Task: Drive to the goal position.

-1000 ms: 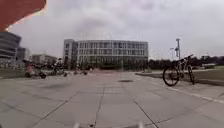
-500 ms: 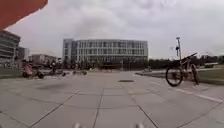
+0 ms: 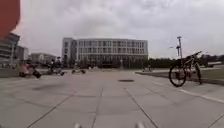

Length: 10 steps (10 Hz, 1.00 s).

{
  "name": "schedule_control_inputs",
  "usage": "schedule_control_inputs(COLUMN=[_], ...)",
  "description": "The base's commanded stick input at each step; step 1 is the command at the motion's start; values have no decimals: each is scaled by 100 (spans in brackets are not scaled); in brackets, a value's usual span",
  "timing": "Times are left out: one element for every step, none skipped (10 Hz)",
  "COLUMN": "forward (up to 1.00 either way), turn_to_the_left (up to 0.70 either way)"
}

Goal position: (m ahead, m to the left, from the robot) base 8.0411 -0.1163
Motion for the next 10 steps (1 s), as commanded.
schedule_control_inputs(forward=[50,50,50,50,50,50,50,50,50,50], turn_to_the_left=[0,0,0,0,0,0,0,0,0,0])
